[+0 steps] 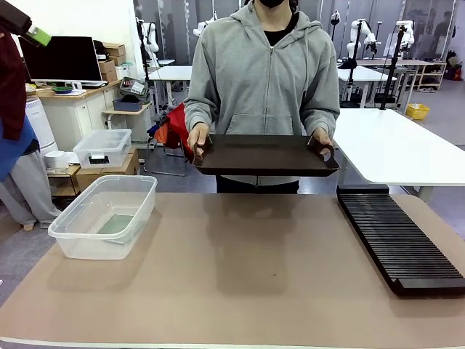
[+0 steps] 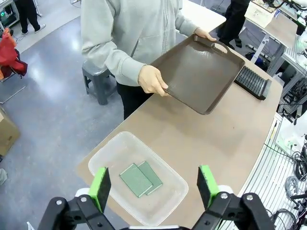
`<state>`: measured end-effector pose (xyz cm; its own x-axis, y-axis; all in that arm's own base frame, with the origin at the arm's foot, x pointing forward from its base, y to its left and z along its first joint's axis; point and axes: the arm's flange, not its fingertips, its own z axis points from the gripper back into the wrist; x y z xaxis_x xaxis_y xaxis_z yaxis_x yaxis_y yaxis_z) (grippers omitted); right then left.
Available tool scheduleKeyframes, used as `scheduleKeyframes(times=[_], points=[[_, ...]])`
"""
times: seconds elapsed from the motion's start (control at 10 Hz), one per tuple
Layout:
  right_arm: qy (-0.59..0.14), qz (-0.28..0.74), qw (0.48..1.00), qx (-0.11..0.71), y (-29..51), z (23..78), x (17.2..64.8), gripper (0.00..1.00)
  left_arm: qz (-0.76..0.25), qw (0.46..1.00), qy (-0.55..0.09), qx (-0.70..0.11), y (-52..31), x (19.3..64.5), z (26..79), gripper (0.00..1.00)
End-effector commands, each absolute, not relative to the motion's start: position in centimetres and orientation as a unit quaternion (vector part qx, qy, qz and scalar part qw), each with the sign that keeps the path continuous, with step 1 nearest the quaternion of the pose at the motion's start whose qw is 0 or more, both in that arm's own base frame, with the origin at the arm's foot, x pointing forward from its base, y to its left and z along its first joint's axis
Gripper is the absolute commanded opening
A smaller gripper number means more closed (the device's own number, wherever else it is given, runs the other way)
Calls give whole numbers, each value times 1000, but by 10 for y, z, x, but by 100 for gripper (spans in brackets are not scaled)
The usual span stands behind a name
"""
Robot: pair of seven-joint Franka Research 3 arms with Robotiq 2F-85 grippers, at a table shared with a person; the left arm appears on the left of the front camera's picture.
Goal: Sort PCBs into racks and boxes based on the side picked up.
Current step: If the short side of the Blank PCB is picked up, insert it into the PCB Rack ; if the long side is picked up, place it in the Organizing box.
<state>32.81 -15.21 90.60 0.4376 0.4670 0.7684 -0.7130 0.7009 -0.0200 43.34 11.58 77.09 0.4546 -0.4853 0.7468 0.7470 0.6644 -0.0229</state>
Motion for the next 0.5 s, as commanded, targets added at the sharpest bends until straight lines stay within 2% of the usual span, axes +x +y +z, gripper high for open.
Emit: scheduleKeyframes(times=[0.0,0.2,0.4], points=[[-395,359,829,164,-150,904,325,100,-413,811,-374,-178,116,418,801,96],[-395,359,829,164,-150,904,325,100,-472,772,-390,-171,113,413,838,96],[-395,359,829,164,-150,904,325,100,-497,757,-383,-183,108,397,867,96]])
